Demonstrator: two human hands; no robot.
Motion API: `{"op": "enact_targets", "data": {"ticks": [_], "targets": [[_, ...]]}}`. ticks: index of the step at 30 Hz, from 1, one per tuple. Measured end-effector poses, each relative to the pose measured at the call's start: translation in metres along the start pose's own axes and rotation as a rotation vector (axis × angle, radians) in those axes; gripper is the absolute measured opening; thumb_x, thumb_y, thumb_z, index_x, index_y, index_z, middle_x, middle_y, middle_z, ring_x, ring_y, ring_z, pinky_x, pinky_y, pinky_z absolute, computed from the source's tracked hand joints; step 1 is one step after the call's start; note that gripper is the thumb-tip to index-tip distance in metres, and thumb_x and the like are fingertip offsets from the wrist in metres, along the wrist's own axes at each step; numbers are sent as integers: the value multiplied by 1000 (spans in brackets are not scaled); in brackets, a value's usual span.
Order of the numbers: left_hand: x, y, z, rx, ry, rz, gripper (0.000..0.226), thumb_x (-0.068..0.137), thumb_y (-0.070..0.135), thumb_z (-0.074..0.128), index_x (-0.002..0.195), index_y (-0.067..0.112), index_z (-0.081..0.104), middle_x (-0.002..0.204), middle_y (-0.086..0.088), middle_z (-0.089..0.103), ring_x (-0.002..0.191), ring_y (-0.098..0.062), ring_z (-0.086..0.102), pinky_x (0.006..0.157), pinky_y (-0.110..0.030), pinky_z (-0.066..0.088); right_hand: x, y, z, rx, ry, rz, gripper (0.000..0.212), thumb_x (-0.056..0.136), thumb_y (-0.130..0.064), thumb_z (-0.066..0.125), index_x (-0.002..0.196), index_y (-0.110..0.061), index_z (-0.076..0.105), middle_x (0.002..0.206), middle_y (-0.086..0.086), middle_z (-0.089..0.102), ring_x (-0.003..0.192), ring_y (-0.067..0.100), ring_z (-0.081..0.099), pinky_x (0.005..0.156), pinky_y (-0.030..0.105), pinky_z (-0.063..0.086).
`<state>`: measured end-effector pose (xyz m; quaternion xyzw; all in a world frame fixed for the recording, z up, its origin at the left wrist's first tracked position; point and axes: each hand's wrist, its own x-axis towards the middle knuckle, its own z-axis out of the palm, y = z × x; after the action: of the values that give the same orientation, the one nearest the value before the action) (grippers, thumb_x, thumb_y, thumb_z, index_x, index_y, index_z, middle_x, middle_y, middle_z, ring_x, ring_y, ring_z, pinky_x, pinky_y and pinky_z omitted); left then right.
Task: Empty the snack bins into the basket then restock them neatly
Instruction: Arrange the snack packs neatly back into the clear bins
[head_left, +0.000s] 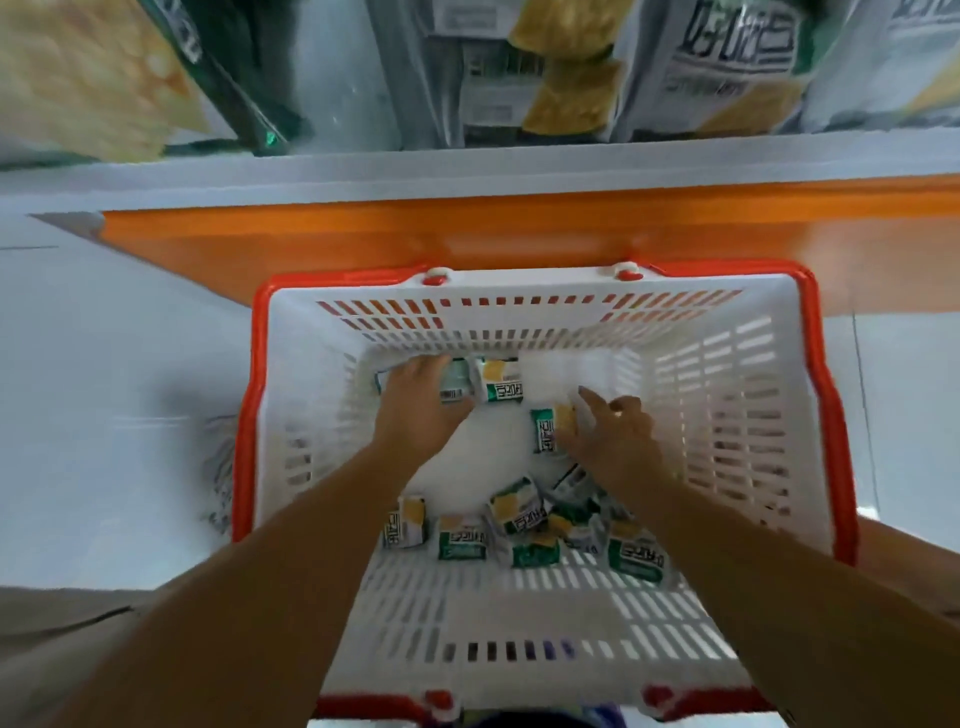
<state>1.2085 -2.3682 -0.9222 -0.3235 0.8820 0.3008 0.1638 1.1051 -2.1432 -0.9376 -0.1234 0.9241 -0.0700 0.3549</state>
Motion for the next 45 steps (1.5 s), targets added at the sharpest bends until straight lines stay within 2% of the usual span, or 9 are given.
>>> {"op": "enact_targets", "data": {"ticks": [10,14,18,26,32,35,38,41,45], "targets": [[11,30,31,221,5,-38,50,80,59,67,121,32,59,129,-5,43,116,-31,39,95,-38,41,6,-10,6,210,-146,-70,51,70,-23,81,106,-18,45,101,2,46,89,25,53,72,37,48],[-5,29,37,23,68,55,35,81,38,76,109,19,67,116,-3,63,103,-27,53,86,-36,42,4,-2,6,348,-171,-24,48,78,-21,77,102,-16,36,80,0,49,67,18,50,52,28,39],[-27,33,26,-325,-14,-22,14,90,18,65,99,10,58,80,1,59,71,-15,52,58,-23,37,-6,3,-5,485,-187,-29,52,82,-27,75,123,-21,44,101,4,59,80,20,57,58,24,42],[-65,52,-11,-941,-182,-300,44,90,7,68,129,19,53,117,-3,53,102,-23,62,89,-42,58,-55,-11,-56,944,-170,-68,31,81,-20,76,100,-30,54,91,0,65,78,12,62,68,24,54],[-99,84,-55,-1249,-267,-251,32,92,-2,59,123,7,59,87,-11,50,66,-16,56,93,-44,55,-101,-33,-99,1091,-209,-181,42,77,-22,73,116,-19,56,110,28,57,95,34,64,89,44,55],[-114,106,-87,-1378,-273,-154,26,90,-4,60,109,12,61,88,-9,56,62,-14,55,93,-43,54,-125,-41,-126,1102,-143,-295,20,83,-11,72,94,-17,57,92,18,54,86,30,66,86,42,57],[-130,126,-116,-1404,-243,-19,39,75,5,77,108,12,56,99,-8,70,89,-21,69,91,-42,53,-150,-54,-161,1033,-49,-406,22,80,-20,77,79,-18,55,77,8,47,76,25,57,81,39,54],[-142,147,-154,-1365,-178,92,47,63,17,82,103,14,58,91,-2,74,95,-25,70,92,-44,53,-172,-67,-207,937,37,-494,38,70,-42,82,97,-26,61,80,9,50,80,26,60,75,41,47],[-153,174,-212,-1211,-99,180,54,72,22,81,121,16,59,107,-4,68,97,-20,67,90,-41,55,-193,-79,-271,849,113,-692,35,78,-29,78,108,-36,60,62,-4,44,65,20,45,68,38,37]]}}
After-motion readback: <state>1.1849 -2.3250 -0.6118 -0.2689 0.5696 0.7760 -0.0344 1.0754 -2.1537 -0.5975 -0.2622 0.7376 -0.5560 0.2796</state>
